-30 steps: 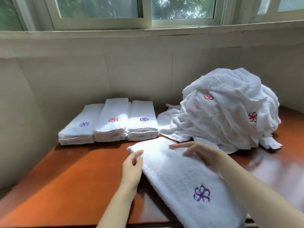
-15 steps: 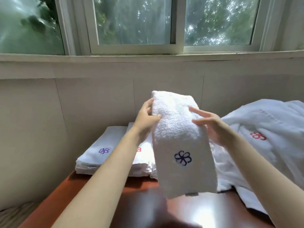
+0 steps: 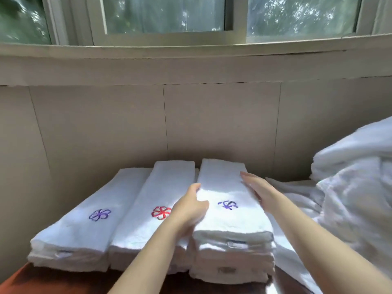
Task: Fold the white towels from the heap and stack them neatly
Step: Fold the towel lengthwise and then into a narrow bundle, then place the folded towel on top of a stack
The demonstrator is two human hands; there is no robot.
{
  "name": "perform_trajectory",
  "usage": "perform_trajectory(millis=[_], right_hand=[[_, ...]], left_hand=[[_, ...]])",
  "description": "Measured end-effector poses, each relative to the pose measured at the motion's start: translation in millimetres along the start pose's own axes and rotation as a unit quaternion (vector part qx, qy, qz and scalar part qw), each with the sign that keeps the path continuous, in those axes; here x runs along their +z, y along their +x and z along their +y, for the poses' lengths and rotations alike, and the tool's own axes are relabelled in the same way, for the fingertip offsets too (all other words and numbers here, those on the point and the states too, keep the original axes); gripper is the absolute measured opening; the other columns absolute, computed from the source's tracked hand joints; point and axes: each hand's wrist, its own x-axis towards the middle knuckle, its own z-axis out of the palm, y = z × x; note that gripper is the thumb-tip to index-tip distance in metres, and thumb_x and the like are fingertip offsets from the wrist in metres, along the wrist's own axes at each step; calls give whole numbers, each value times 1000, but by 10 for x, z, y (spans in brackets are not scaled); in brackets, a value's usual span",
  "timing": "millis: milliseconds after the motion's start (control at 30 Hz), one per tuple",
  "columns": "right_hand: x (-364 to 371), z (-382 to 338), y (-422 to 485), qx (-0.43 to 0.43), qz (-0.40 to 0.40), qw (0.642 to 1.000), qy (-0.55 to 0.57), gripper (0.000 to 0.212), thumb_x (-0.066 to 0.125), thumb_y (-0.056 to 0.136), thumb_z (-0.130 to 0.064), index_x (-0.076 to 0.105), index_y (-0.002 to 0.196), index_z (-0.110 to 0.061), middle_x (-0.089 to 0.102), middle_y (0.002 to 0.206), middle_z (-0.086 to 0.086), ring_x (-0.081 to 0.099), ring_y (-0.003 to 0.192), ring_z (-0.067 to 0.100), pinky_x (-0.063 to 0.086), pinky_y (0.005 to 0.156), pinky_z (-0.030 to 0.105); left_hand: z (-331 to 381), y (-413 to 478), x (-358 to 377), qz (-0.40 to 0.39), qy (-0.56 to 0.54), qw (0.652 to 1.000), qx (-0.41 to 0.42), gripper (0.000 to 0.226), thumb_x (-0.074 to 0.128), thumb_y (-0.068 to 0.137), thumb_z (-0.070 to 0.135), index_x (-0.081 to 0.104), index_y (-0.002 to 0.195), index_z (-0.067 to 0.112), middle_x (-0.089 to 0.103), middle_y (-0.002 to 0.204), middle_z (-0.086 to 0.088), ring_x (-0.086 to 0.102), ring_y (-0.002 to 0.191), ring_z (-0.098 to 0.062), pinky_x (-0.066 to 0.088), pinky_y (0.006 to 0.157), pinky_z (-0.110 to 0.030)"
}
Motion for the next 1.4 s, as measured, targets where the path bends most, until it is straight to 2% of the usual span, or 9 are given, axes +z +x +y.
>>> perform_trajectory(millis=[133, 267, 367, 467, 600, 767, 933, 1167, 1400], right_hand=[[144, -86, 98, -75, 40, 992, -93, 58, 38, 84, 10, 60, 128, -22, 64, 77, 13, 35, 31, 6, 25, 33, 14], [332, -7, 137, -124, 54, 982, -135, 68, 33, 78, 17, 61, 127, -21, 57, 128, 7, 53, 60, 0, 40, 49, 8], [308, 23, 143, -73, 76, 982, -154, 58, 37, 85, 12, 53, 135, -12, 59, 119, 8, 58, 81, 11, 43, 62, 16], [268, -40, 114, -38, 76, 982, -168, 52, 40, 87, 6, 51, 135, -11, 61, 86, 8, 57, 52, 6, 39, 45, 15], [314, -91, 54, -26, 62, 957, -281, 51, 44, 89, -8, 43, 140, -13, 53, 131, 10, 56, 102, 20, 40, 76, 20], [334, -108, -236, -19, 12, 867, -498, 18, 40, 89, -33, 51, 84, -20, 46, 124, 21, 46, 108, 33, 41, 85, 32], [289, 113, -849, -56, -37, 866, -495, 51, 32, 98, -43, 29, 146, -25, 16, 155, 16, 20, 142, 33, 22, 112, 40], [158, 134, -1477, -19, 115, 953, -280, 44, 62, 81, -25, 49, 121, -12, 62, 111, 9, 61, 100, 28, 49, 81, 33], [37, -76, -1472, 75, 68, 987, -120, 23, 52, 80, 11, 61, 101, 6, 58, 76, 14, 48, 64, 22, 40, 53, 27]], left_hand=[[29, -48, -43, -1, -25, 999, 37, 51, 44, 89, 10, 43, 138, 25, 46, 142, 9, 55, 116, -16, 42, 98, -27], [-31, -97, -44, 46, -14, 998, 42, 43, 46, 87, 11, 52, 126, 29, 55, 133, 8, 57, 111, -19, 39, 80, -20], [-29, -117, -50, 71, 46, 996, 42, 43, 48, 91, 20, 50, 133, 26, 52, 139, 5, 50, 124, -16, 34, 89, -18], [43, -158, -29, 60, 113, 991, 33, 44, 46, 94, 24, 47, 138, 20, 48, 142, -2, 46, 128, -21, 35, 100, -24], [254, -305, -17, 58, 292, 955, 8, 42, 41, 96, 39, 53, 126, 12, 33, 136, -12, 46, 117, -32, 38, 95, -37], [184, -419, 125, -70, 354, 929, 79, 73, 25, 94, 61, 14, 153, 19, 3, 161, -3, -1, 148, -20, 1, 117, -48], [73, -698, 262, -51, 363, 923, 115, 83, 32, 91, 65, -2, 154, 23, -6, 161, -4, -5, 148, -21, 0, 117, -48], [154, -972, 42, 25, 220, 957, 187, 42, 64, 86, 31, 51, 125, 22, 43, 124, -1, 44, 117, -20, 34, 98, -22], [100, -965, -111, 10, 232, 947, 222, 32, 57, 78, 7, 57, 109, 14, 45, 104, 4, 49, 107, -19, 37, 83, -21]])
